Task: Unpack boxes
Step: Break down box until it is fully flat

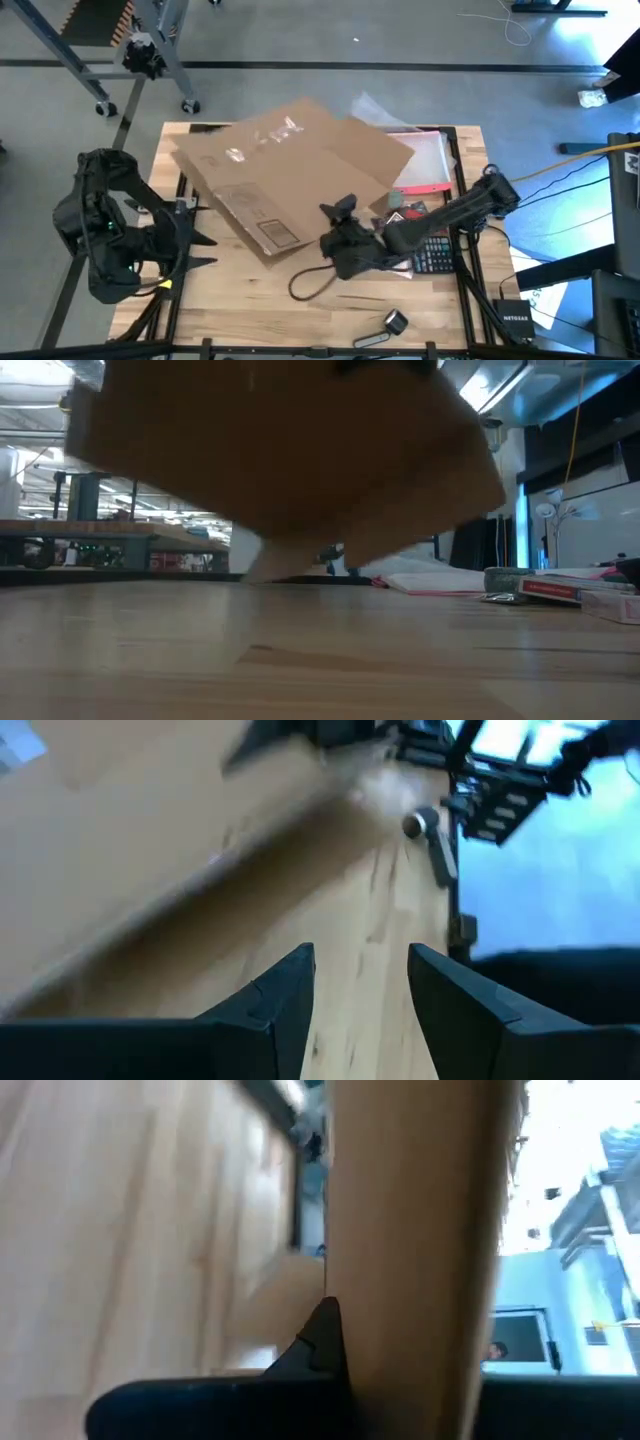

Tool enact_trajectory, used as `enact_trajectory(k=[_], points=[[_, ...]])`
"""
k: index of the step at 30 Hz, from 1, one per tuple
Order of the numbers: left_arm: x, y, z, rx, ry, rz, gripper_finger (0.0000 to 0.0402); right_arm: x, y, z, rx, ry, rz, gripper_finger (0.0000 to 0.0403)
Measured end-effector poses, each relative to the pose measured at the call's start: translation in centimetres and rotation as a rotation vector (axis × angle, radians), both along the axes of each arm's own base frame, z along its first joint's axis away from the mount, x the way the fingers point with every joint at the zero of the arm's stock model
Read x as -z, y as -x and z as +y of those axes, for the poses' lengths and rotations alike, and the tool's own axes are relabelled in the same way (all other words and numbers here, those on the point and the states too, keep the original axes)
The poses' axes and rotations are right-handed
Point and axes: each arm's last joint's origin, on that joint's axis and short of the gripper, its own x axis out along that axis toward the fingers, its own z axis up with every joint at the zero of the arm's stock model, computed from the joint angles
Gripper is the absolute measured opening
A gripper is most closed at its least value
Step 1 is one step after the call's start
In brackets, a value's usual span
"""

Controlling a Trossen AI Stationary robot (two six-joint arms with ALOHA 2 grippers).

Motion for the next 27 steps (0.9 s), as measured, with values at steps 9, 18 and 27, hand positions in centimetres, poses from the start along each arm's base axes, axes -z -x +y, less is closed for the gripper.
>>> enact_trajectory(k=[9,18,27], points=[[-0.2,-0.2,0.3,-0.063,-0.047,-0.08,0.0155,5.4,-2.6,-0.4,0.067,-0.194,-0.003,0.0014],[-0.3,-0.7,0.6,-0.102,-0.16,-0.154,0.0155,8.4,-5.4,-0.7,0.109,-0.425,-0.16,0.003],[-0.4,-1.4,1.0,-0.14,-0.163,-0.156,0.0155,7.8,-5.4,0.9,0.023,-0.588,-0.114,0.0207]])
